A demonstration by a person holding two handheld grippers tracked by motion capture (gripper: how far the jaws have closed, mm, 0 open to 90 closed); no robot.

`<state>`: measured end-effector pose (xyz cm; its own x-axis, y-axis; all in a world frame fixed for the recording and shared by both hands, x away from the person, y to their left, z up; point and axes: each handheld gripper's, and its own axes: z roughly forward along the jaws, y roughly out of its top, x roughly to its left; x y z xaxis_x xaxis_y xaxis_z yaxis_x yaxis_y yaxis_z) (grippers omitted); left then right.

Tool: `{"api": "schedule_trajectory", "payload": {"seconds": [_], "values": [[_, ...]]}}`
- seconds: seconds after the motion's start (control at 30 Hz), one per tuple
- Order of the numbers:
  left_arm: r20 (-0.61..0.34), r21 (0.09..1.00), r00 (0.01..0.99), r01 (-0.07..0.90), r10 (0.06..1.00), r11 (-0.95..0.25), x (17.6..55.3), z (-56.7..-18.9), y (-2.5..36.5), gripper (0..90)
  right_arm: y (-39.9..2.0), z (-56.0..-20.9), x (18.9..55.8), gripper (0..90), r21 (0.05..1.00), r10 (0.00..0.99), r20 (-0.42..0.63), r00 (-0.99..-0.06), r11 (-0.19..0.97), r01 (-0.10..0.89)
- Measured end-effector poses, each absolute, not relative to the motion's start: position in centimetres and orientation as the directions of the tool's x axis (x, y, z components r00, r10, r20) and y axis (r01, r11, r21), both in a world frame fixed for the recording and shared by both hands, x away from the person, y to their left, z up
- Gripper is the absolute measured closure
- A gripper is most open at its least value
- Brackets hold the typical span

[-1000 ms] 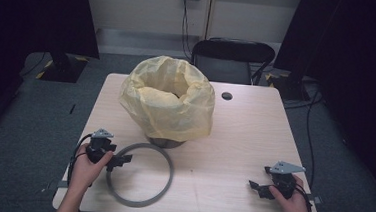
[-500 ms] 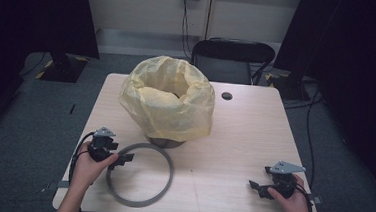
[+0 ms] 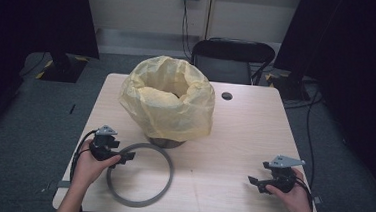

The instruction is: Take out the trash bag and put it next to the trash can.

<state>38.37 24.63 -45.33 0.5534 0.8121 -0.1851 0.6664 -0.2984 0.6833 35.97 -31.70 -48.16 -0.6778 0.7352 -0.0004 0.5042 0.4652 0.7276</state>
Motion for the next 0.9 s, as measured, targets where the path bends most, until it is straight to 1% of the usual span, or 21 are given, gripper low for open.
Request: {"api": "schedule_trajectory", "payload": {"seconds": [0.43,0.53,0.9], "values": [[-0.169,0.696,0.584,0.641,0.794,-0.324,38.7,-44.6,24.1,16.6,-29.6,-47.6,38.0,14.4,0.724,0.704,0.022,-0.710,0.479,0.497],[-0.164,0.699,0.583,0.638,0.796,-0.323,38.8,-44.3,24.2,16.6,-28.9,-47.2,38.4,14.5,0.721,0.692,0.030,-0.722,0.485,0.495],[-0.146,0.715,0.605,0.611,0.782,-0.340,39.6,-42.6,23.9,16.6,-25.9,-44.9,40.0,14.5,0.724,0.644,0.008,-0.765,0.524,0.449]]}}
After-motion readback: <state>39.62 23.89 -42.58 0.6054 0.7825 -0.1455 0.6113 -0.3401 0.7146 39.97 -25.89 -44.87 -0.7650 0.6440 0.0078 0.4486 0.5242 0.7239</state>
